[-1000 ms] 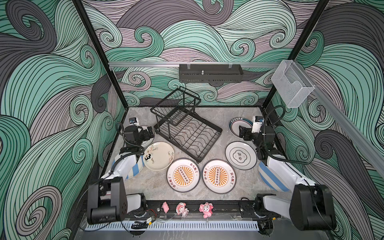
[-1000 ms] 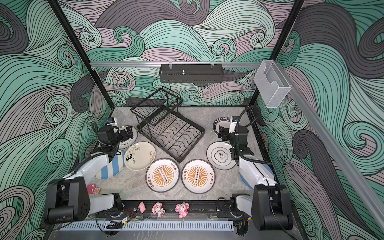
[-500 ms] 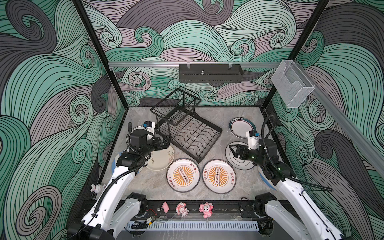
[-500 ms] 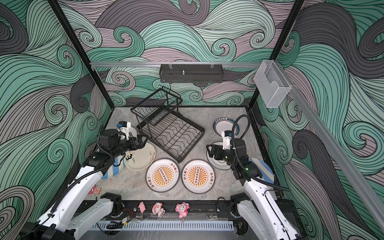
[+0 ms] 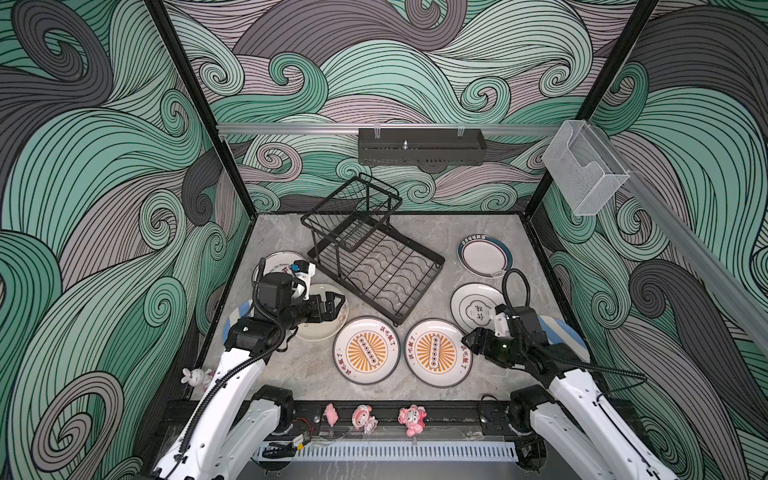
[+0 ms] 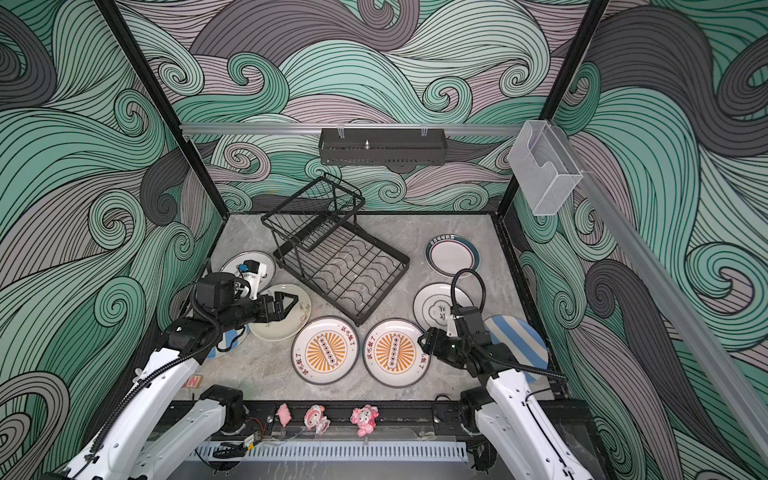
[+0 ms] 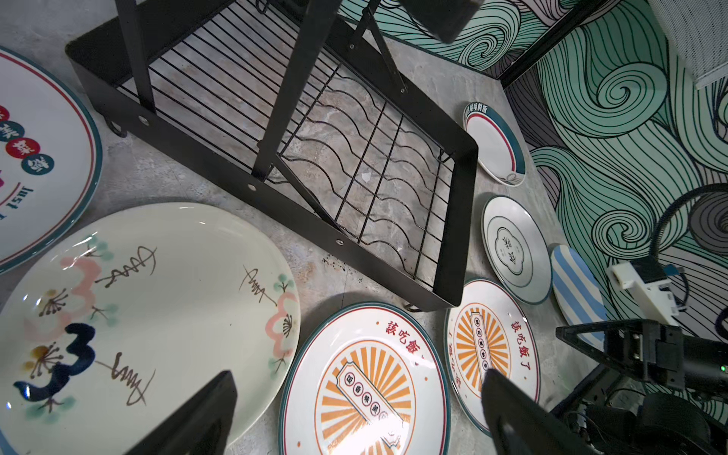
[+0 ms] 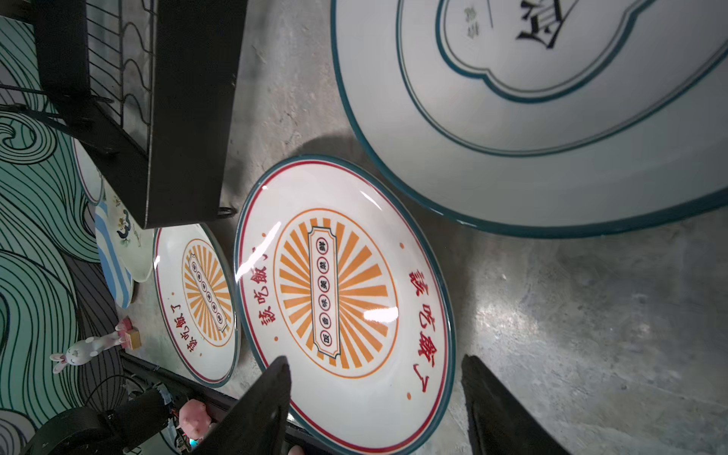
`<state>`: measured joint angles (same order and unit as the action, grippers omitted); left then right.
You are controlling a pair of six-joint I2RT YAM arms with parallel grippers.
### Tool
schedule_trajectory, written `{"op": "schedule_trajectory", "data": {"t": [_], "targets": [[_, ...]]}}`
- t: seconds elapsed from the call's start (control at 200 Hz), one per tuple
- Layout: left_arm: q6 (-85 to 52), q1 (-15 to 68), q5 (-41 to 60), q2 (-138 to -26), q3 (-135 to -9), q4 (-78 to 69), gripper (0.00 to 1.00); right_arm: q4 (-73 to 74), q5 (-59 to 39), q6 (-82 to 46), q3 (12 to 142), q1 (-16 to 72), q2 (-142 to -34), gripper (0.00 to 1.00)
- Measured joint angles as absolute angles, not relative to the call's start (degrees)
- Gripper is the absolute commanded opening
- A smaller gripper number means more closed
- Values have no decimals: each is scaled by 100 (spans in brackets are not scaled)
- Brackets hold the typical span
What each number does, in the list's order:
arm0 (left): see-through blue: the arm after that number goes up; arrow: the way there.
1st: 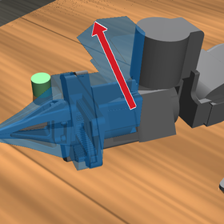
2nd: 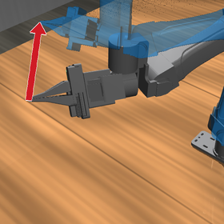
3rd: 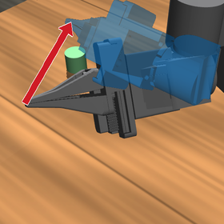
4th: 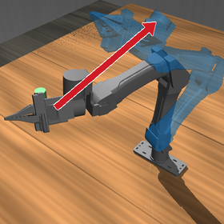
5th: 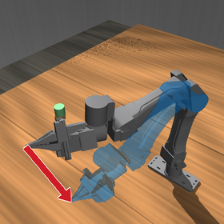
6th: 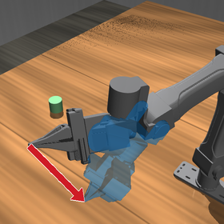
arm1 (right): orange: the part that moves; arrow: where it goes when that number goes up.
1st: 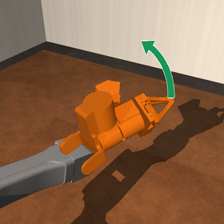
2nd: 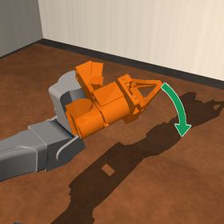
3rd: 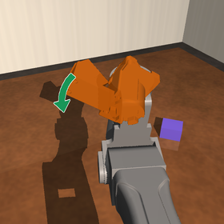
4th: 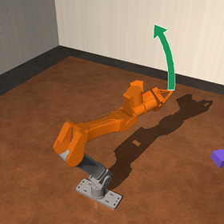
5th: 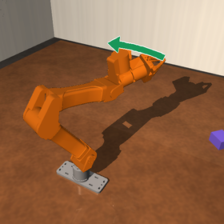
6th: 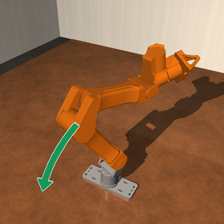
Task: Load the plates into the dish rack
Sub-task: 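Grasp the orange sunburst plate's rim with the right gripper while left hovers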
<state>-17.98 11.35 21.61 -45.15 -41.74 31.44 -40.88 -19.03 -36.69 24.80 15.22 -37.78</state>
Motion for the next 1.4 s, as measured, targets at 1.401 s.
{"op": "schedule_trajectory", "data": {"t": [1.401], "targets": [[-1750, 1135, 2401, -5118, -4176, 3385, 98, -2543, -2119, -4115, 1173, 1527, -4025, 36]]}}
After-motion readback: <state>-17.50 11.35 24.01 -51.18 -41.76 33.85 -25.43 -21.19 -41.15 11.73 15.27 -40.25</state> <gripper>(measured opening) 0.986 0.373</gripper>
